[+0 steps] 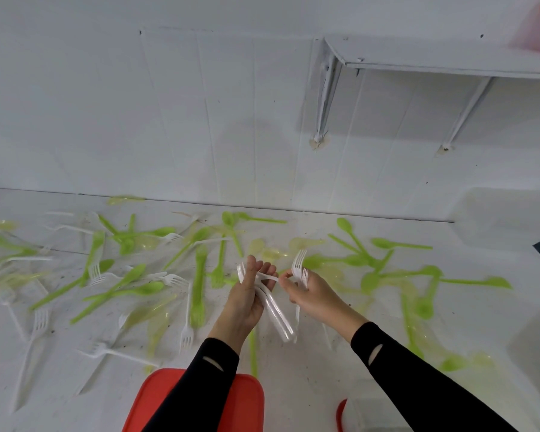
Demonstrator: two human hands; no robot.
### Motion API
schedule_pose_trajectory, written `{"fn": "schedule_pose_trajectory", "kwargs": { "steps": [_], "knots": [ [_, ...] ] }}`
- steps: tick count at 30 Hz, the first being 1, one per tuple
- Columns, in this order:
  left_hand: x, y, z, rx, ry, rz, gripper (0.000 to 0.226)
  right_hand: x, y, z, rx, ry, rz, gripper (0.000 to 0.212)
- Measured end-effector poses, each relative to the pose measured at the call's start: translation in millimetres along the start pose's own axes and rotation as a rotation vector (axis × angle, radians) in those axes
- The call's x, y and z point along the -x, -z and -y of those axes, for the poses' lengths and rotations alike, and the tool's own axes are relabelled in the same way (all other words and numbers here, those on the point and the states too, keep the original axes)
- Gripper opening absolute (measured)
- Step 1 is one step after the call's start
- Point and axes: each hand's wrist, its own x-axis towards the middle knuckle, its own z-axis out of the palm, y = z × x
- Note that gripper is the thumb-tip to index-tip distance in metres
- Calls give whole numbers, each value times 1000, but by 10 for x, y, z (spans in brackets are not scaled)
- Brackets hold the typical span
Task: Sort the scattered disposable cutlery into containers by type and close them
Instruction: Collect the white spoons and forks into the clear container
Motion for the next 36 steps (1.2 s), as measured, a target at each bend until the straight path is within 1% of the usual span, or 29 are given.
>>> {"fn": "schedule_pose_trajectory", "kwargs": {
  "steps": [2, 5, 7, 9, 12, 15, 17, 19, 21, 22, 24, 26, 28, 30, 32, 34, 36],
  "knots": [
    [-3, -4, -12, 45, -23, -26, 27, 1, 9, 25, -33, -35, -22, 21],
    [-29, 34, -44, 183, -57, -91, 19, -12, 76, 37, -46, -44, -187, 30],
    [-21, 47, -51, 178, -61, -108, 16, -20, 124, 15, -2, -19, -253, 28],
    [-9, 32, -25, 104, -76, -95, 19, -11, 122, -4, 52, 2, -264, 24],
    [45, -6, 8, -74, -102, -48, 22, -2, 54, -13, 98, -20, -168, 24],
    [71, 7, 30, -313, -88, -19, 29, -1, -9, -32, 122, 33, -89, 17],
    [68, 16, 58, -362, -51, 40, 40, 4, -28, -69, 201, 91, -49, 16],
    [82, 10, 64, -389, -12, 133, 54, 16, -40, -85, 287, 152, 1, 15],
    [106, 0, 55, -418, -1, 196, 50, 31, -45, -97, 326, 189, 26, 17],
    [107, 4, 49, -411, -2, 182, 44, 37, -47, -90, 314, 194, 32, 21],
    [88, 33, 32, -321, -12, 102, 36, 51, -40, -65, 279, 205, 24, 27],
    [54, 54, 25, -210, -29, 11, 34, 66, -24, -1, 291, 188, -84, 32],
    [43, 46, 22, -183, -27, -35, 33, 54, 13, 41, 260, 115, -206, 29],
    [47, 39, 27, -192, 4, -4, 34, 19, 16, 7, 257, 52, -259, 23],
    [55, 39, 26, -203, 25, 35, 34, -7, 3, -48, 287, 50, -263, 20],
    [52, 47, 36, -196, 49, 46, 35, -23, -4, -110, 366, 122, -221, 34],
    [54, 42, 47, -162, 62, 65, 43, -25, -8, -110, 434, 183, -172, 44]
  ]
}}
